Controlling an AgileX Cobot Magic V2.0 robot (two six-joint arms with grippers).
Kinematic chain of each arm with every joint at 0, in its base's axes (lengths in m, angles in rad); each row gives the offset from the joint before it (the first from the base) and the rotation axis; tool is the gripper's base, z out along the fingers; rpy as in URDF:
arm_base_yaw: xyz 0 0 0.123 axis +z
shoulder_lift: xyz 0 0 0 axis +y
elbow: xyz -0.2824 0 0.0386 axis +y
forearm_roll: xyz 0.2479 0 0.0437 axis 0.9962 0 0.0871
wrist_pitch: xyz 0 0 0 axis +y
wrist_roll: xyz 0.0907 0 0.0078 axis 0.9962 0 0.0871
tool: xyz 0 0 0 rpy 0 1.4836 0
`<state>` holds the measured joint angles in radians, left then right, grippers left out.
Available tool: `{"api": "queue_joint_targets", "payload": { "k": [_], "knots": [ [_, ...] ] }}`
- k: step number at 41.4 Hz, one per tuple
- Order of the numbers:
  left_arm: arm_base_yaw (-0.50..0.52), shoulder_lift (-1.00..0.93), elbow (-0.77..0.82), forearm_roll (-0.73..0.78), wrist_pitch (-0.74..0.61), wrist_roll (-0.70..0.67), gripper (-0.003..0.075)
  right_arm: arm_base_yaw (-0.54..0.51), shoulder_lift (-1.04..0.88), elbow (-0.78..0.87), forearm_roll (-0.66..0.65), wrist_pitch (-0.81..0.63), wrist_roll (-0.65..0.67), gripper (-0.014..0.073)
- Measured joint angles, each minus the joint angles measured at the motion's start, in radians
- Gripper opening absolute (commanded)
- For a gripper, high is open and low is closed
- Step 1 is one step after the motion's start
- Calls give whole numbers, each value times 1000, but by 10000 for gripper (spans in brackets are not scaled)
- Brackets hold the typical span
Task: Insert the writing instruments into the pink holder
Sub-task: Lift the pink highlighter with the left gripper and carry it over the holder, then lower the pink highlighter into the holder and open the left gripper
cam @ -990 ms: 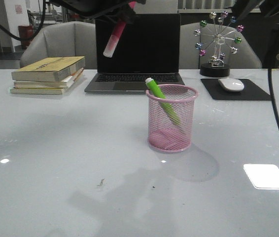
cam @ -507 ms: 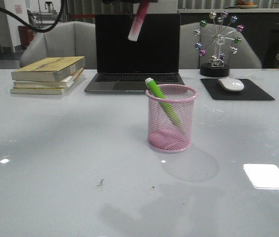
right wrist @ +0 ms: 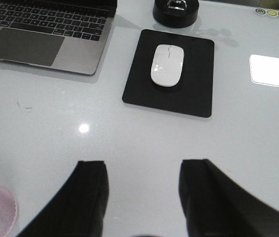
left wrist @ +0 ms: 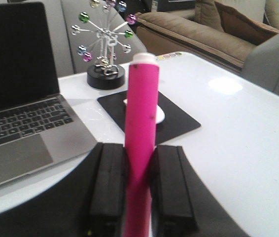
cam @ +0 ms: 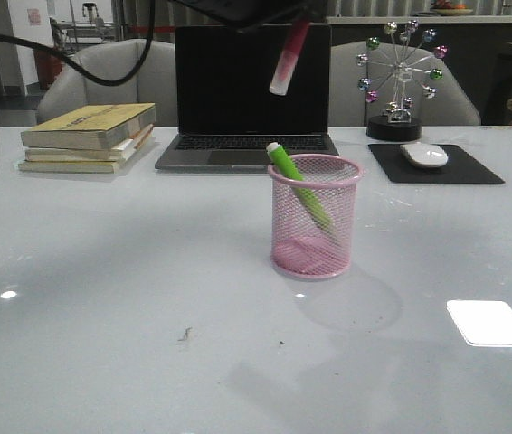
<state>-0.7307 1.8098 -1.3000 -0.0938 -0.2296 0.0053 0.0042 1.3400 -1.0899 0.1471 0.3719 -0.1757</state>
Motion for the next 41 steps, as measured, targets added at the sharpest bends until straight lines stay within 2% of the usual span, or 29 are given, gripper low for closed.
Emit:
{"api": "queue_joint_targets", "payload": {
  "k": [11,41],
  "knots": [
    [-48,51,0,0,-21,0,99,0,0,0,0,2,0,447],
    [-51,120,0,0,-74,0,99,0,0,0,0,3,0,447]
  ]
}}
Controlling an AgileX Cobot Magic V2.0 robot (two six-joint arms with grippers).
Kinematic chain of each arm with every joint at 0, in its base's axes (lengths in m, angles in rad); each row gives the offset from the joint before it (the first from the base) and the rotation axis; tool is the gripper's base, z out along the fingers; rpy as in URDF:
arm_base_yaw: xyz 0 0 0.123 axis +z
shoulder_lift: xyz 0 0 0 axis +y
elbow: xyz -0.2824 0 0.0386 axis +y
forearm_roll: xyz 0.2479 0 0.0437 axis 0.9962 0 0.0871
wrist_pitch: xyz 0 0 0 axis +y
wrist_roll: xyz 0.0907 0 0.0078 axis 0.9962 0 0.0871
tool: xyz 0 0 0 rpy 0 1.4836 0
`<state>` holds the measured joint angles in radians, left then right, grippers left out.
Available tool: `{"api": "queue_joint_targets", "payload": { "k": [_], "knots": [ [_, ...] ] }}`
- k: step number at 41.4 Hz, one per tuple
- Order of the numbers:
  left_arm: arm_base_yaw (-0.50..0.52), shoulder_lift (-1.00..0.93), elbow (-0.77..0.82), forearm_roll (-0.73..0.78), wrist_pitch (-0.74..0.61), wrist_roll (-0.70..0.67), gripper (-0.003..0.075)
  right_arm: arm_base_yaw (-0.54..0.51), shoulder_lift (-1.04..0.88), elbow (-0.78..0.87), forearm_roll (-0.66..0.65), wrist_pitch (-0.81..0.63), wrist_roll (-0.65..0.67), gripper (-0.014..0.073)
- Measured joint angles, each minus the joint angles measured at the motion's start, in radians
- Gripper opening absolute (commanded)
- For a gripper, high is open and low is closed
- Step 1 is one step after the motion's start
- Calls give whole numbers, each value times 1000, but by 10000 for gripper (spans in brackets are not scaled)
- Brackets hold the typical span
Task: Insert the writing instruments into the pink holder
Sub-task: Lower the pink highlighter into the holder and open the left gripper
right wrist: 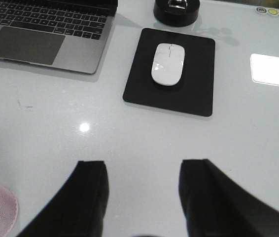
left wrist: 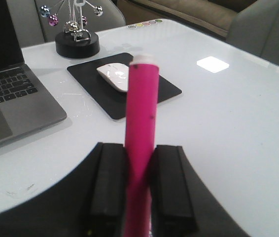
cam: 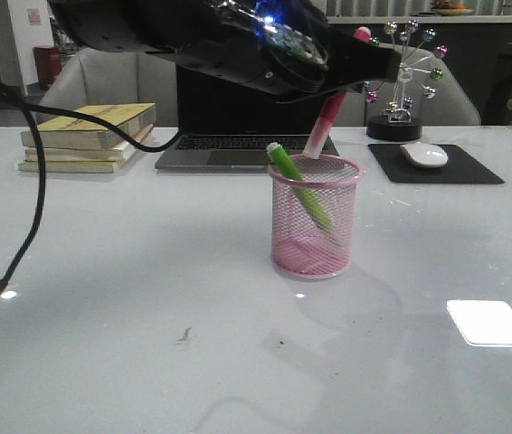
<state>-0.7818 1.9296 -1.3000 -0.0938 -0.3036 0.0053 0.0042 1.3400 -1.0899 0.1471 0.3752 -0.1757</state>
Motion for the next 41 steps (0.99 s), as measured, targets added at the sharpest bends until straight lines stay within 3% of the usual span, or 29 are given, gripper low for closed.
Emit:
{"api": "queue_joint_targets", "payload": {
  "k": [41],
  "knots": [
    [0,21,1,-2,-1,0,99,0,0,0,0,4,0,447]
  ]
}}
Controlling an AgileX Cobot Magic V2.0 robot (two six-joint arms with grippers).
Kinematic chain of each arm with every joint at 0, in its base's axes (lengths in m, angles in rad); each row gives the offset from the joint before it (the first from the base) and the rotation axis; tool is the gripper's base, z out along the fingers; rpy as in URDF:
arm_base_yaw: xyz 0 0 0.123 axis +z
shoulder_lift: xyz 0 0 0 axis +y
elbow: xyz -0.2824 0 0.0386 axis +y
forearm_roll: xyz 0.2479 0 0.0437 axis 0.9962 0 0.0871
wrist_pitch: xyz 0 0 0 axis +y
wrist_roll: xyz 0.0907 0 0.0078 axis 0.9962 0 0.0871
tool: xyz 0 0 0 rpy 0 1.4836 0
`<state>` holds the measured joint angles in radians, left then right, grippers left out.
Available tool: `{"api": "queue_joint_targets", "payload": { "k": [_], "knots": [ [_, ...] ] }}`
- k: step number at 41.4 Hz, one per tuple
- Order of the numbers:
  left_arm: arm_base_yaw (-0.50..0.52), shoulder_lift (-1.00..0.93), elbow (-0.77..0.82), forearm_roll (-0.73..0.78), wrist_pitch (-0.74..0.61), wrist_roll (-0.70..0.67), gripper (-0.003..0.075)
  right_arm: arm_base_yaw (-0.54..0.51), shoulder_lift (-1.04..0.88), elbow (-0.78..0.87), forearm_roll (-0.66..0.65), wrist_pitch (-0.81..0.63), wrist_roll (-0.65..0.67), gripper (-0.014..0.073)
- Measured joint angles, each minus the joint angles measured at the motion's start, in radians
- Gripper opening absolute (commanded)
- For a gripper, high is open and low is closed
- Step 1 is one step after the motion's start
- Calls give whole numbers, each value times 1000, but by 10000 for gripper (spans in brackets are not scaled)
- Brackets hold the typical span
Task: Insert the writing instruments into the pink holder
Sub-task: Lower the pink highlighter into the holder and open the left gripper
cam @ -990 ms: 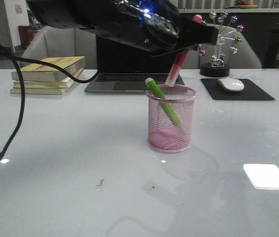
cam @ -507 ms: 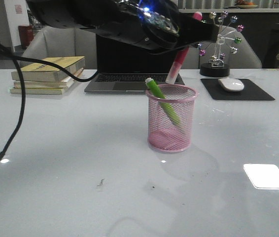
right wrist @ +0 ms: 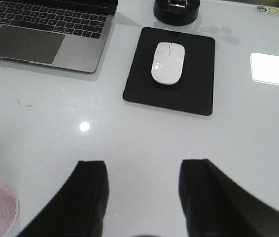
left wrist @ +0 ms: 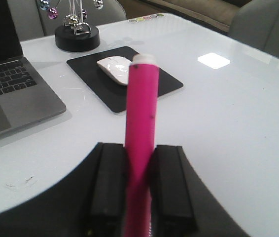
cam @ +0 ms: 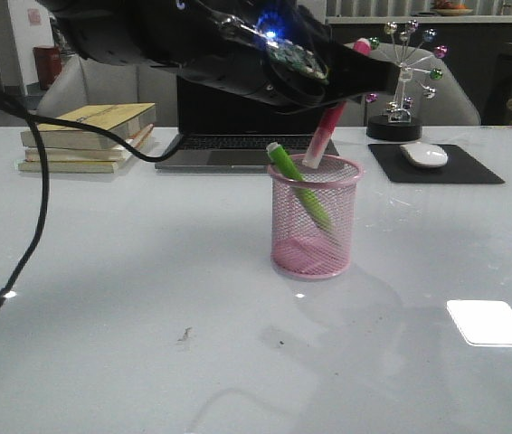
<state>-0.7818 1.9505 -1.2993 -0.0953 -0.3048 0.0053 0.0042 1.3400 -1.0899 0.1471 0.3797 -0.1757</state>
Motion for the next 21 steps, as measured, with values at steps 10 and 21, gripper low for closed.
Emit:
{"api": "queue_joint_targets", "payload": {
  "k": [10,21],
  "knots": [
    [0,0,0,-2,-12,0,99,0,0,0,0,0,0,447],
    [0,39,0,-2,4,0,176,0,0,0,0,0,0,447]
  ]
}}
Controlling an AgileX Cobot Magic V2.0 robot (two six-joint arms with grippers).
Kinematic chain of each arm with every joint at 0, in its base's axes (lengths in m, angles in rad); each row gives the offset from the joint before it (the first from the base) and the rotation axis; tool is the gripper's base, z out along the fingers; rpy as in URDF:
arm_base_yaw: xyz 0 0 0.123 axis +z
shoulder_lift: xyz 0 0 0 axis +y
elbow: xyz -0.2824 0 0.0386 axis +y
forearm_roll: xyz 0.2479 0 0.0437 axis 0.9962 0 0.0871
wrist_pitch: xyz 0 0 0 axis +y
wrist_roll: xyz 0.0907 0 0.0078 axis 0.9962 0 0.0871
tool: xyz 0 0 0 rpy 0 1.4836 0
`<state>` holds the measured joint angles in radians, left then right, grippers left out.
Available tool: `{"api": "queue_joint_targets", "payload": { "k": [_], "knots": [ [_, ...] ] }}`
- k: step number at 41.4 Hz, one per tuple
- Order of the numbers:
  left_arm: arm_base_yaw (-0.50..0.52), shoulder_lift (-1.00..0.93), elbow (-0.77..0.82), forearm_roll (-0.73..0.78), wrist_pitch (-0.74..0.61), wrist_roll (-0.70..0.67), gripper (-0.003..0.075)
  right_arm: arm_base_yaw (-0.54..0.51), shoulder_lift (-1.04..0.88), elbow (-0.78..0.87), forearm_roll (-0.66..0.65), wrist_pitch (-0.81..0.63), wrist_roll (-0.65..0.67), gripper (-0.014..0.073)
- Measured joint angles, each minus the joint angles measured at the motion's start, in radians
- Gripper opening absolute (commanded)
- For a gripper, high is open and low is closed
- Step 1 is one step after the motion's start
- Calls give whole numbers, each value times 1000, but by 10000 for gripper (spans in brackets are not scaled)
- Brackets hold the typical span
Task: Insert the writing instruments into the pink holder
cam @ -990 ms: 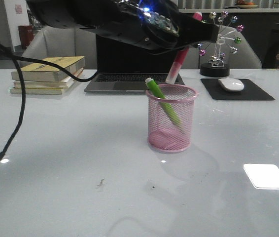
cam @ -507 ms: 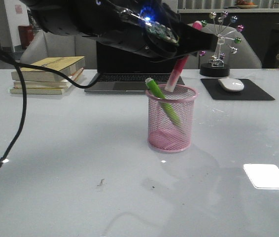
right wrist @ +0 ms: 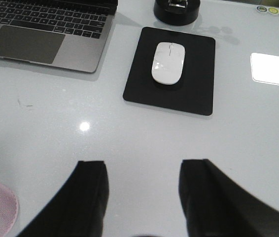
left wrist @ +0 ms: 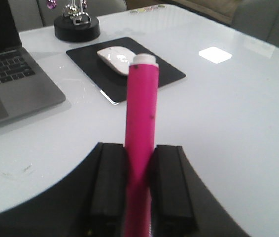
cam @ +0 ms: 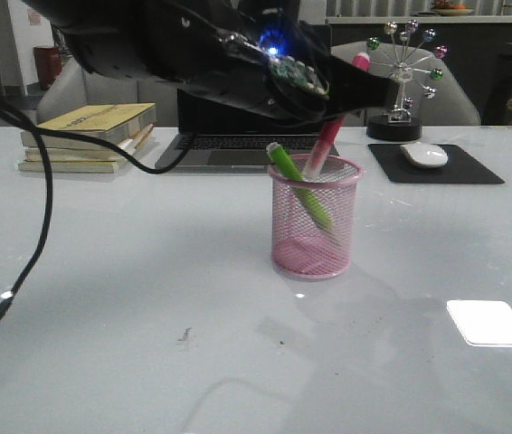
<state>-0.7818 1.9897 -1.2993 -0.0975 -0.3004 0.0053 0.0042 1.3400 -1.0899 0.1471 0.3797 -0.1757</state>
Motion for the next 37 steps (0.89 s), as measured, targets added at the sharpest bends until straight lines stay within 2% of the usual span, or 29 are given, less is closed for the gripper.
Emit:
{"api": "queue_joint_targets", "payload": {
  "k": [19,37],
  "knots": [
    [0,15,0,0,-7,0,387,0,0,0,0,0,0,447],
    [0,-23,0,0,-17,0,405,0,0,0,0,0,0,447]
  ]
}}
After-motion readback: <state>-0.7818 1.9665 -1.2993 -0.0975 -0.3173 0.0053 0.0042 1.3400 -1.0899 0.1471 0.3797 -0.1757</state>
